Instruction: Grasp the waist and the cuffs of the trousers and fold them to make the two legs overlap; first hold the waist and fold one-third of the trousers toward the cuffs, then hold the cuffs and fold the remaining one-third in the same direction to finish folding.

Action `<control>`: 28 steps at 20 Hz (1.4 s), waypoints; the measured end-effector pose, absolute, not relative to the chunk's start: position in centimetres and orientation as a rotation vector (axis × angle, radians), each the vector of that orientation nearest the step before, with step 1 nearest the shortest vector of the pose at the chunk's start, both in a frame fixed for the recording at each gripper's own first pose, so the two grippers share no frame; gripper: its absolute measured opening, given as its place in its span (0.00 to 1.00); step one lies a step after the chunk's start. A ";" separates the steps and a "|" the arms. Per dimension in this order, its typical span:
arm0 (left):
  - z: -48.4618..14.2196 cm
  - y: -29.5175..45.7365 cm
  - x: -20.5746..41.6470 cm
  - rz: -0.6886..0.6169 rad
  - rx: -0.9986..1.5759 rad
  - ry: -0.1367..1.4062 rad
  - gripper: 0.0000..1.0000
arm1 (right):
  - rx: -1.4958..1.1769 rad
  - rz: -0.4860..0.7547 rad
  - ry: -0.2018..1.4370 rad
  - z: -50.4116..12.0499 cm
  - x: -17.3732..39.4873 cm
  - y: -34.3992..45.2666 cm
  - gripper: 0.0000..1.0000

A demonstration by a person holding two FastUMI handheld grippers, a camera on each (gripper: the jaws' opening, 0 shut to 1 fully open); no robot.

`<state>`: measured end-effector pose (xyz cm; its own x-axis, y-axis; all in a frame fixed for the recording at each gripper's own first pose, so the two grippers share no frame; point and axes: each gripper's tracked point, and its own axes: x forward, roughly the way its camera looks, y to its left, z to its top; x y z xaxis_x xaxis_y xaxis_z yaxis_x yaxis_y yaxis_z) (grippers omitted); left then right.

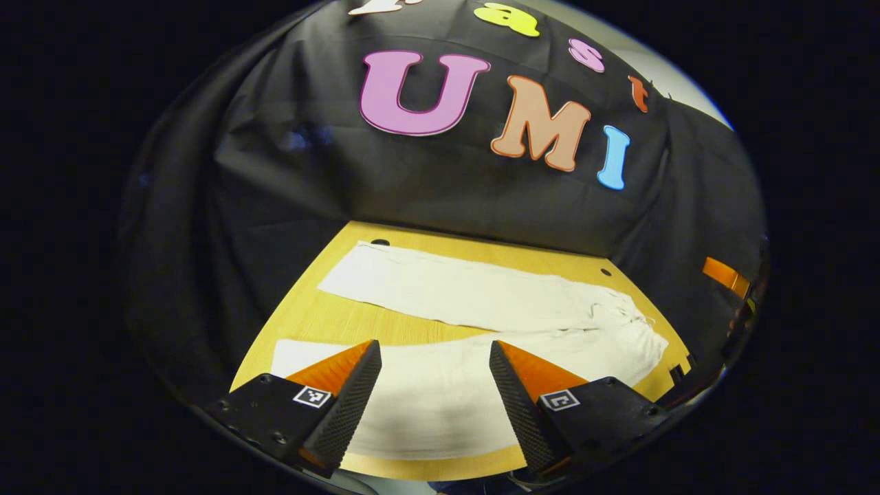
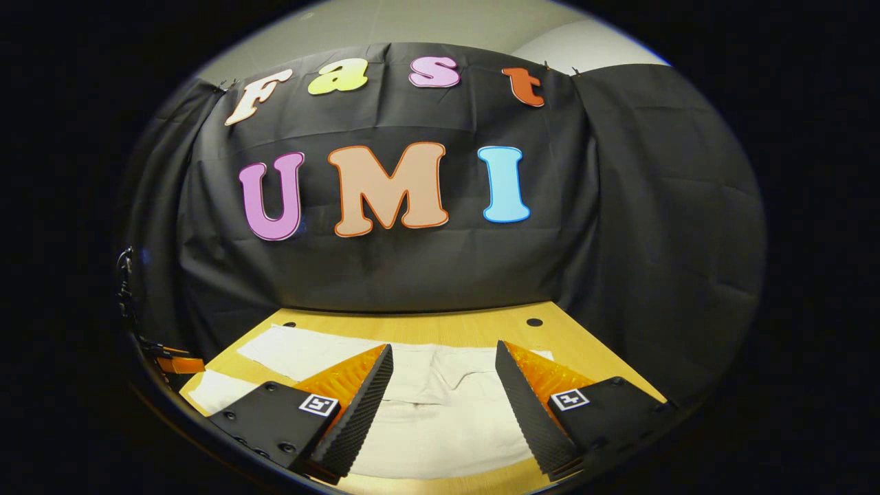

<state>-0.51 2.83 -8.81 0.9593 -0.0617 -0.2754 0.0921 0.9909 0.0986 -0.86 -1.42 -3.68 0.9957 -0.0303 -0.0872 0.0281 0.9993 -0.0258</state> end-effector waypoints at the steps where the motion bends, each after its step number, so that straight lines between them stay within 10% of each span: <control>1: -10.5 3.2 -0.9 -0.109 0.148 0.331 0.94 | -0.028 -0.033 0.095 -3.8 -1.0 -1.6 0.96; 14: -20.4 9.8 -8.3 -0.422 0.671 0.922 0.91 | -0.045 -0.064 0.177 -6.0 -2.3 -3.2 0.96; 28: -22.3 13.2 -9.6 -0.536 0.923 1.162 0.79 | -0.133 -0.083 0.220 -7.5 -2.3 -3.1 0.99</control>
<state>-9.60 13.16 -22.31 0.3372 0.0943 -0.9367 0.7739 0.5387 0.3328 -2.29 -3.14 -7.54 0.9726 -0.0968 -0.2114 0.0678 0.9877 -0.1406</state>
